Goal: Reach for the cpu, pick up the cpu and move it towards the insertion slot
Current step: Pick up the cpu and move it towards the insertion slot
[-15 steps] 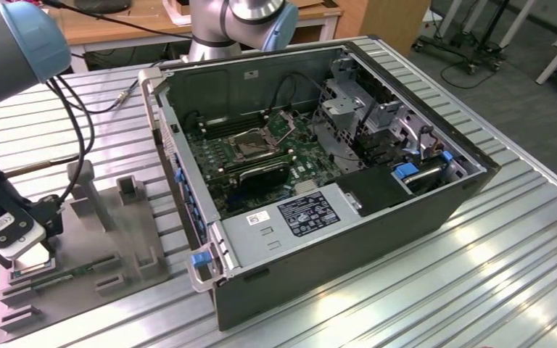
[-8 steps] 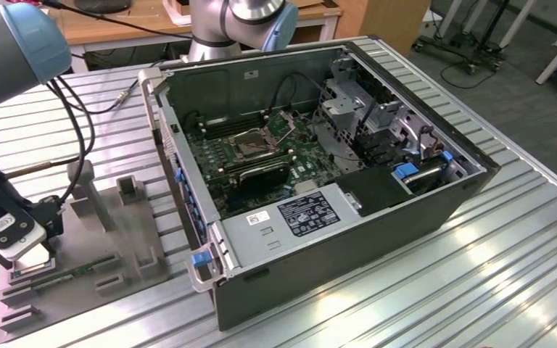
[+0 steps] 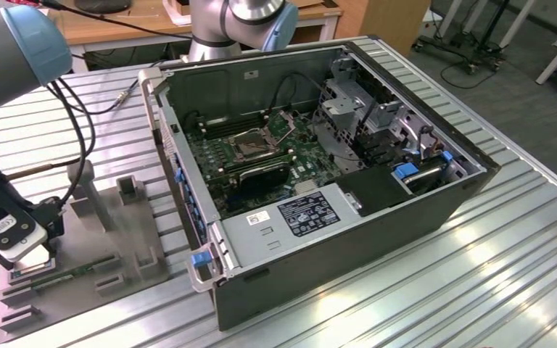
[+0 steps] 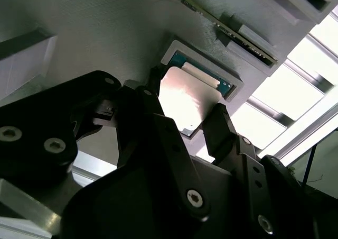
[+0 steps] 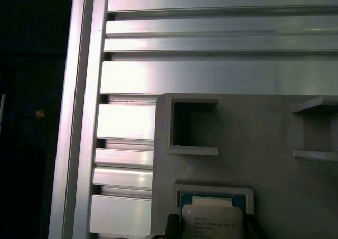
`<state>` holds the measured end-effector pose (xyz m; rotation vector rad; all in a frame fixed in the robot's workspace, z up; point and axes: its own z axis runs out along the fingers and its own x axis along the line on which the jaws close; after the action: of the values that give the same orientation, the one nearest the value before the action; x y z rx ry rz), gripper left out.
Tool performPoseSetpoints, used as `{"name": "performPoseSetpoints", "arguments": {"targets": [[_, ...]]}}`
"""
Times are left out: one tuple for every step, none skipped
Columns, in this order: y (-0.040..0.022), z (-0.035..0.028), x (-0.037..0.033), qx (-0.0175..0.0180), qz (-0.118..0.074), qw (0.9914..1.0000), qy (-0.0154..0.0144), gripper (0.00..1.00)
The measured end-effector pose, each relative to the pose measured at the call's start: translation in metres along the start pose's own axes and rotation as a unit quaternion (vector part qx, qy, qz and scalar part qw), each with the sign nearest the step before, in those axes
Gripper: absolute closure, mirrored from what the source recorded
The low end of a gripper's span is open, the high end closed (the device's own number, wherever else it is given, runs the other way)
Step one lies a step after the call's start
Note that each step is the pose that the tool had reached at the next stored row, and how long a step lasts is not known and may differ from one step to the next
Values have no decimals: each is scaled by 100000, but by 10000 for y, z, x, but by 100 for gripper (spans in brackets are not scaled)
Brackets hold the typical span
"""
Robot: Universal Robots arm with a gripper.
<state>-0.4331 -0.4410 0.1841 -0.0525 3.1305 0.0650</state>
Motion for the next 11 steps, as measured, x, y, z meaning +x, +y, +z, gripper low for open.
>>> {"name": "performPoseSetpoints", "arguments": {"targets": [[0, 4, 0, 1, 1, 100000, 2, 41], [0, 4, 0, 2, 0, 100000, 3, 41], [0, 4, 0, 3, -1, 100000, 3, 41], [0, 4, 0, 2, 0, 100000, 4, 41], [0, 4, 0, 5, 2, 100000, 9, 42], [0, 4, 0, 6, 1, 100000, 9, 46], [0, 4, 0, 4, 1, 100000, 6, 46], [0, 6, 0, 0, 1, 100000, 1, 46], [0, 5, 0, 4, -1, 100000, 2, 46], [0, 5, 0, 2, 1, 100000, 4, 46], [0, 6, 0, 2, 0, 100000, 3, 46]]}}
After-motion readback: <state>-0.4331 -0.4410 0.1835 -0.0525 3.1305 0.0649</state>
